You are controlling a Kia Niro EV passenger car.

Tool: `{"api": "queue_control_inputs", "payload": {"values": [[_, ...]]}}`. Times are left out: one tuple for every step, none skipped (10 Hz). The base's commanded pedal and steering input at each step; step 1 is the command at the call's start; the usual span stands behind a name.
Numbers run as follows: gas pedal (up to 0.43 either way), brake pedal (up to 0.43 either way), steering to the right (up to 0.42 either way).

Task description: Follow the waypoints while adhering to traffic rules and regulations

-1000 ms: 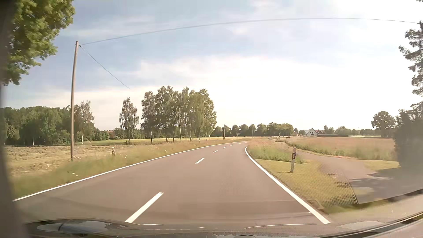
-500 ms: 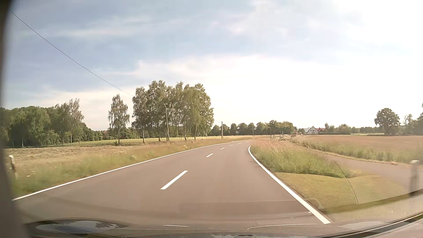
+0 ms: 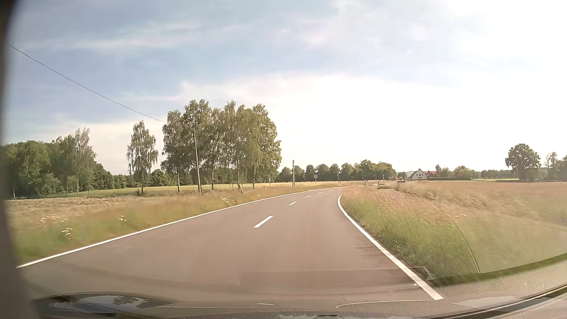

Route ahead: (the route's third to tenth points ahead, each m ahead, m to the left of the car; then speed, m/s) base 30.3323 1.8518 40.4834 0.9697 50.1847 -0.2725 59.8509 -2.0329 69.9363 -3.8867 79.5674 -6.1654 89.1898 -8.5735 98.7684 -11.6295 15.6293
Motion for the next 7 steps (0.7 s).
{"api": "queue_control_inputs", "payload": {"values": [[0.157, 0.0, 0.004], [0.157, 0.0, 0.005], [0.157, 0.0, 0.005], [0.157, 0.0, 0.005], [0.157, 0.0, 0.005], [0.157, 0.0, 0.006], [0.0, 0.0, 0.007]]}}
